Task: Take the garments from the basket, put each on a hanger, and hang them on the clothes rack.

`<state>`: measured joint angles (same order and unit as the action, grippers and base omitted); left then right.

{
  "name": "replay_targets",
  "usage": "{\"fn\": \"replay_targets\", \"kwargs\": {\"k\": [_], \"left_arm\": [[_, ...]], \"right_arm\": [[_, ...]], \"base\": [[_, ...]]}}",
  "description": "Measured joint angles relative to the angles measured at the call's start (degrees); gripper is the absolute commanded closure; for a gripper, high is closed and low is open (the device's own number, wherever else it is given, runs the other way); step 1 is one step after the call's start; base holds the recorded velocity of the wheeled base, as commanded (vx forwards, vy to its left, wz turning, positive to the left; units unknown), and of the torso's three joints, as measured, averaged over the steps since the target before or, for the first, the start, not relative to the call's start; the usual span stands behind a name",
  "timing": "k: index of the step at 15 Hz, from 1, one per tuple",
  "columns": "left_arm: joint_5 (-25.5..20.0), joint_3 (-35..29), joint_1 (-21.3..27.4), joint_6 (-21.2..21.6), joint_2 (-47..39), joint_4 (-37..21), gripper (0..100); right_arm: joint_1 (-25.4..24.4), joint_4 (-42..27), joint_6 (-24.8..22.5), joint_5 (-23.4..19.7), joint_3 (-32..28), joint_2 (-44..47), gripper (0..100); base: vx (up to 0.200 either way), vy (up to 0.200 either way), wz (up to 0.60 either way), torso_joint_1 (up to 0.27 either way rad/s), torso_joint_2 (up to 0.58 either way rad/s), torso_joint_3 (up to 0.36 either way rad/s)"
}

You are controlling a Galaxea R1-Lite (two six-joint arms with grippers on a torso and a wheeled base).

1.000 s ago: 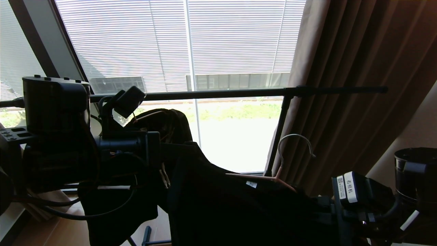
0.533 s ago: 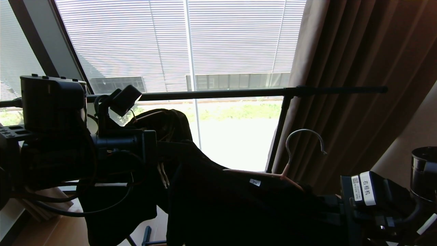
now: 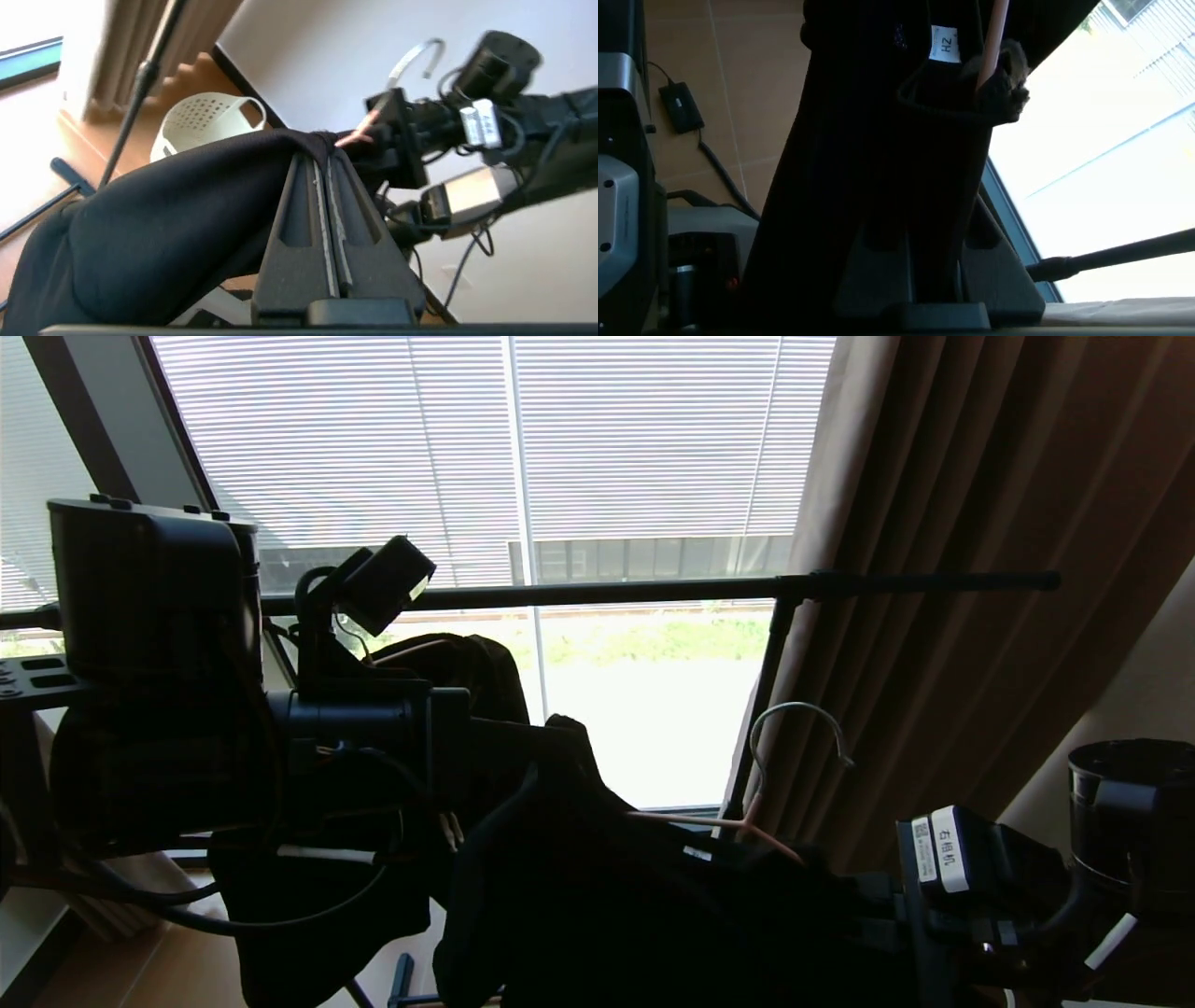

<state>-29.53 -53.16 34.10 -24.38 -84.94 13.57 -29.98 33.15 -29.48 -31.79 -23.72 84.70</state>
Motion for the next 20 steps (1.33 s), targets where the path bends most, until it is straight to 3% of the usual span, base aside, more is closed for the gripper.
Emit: {"fn": "replay_targets", "kwargs": {"k": [5, 9, 14, 20], "left_arm": [[0.71, -1.94, 4.32, 4.38, 0.05, -2.99, 100], [1.26, -1.99, 7.11, 5.1, 0.38, -2.97, 100], [2.24, -1.35, 8.09, 7.06, 0.61, -3.06, 100], [3.69, -0.61, 8.16, 7.19, 0.6, -2.99, 100]], "right_arm": [[-1.88, 0.09, 4.06, -0.04, -0.98, 1.46, 100], [-2.43, 0.76, 5.95, -0.01, -1.82, 2.73, 100], [-3.43, 10.37, 12.15, -0.12, -0.63, 3.83, 100], [-3.56, 19.4, 15.41, -0.48, 1.87, 4.11, 100]], "base": [[0.0, 0.0, 0.0, 0.0, 0.0, 0.0], [0.0, 0.0, 0.0, 0.0, 0.0, 0.0], [0.0, 0.0, 0.0, 0.0, 0.0, 0.0], [0.0, 0.0, 0.0, 0.0, 0.0, 0.0]]}}
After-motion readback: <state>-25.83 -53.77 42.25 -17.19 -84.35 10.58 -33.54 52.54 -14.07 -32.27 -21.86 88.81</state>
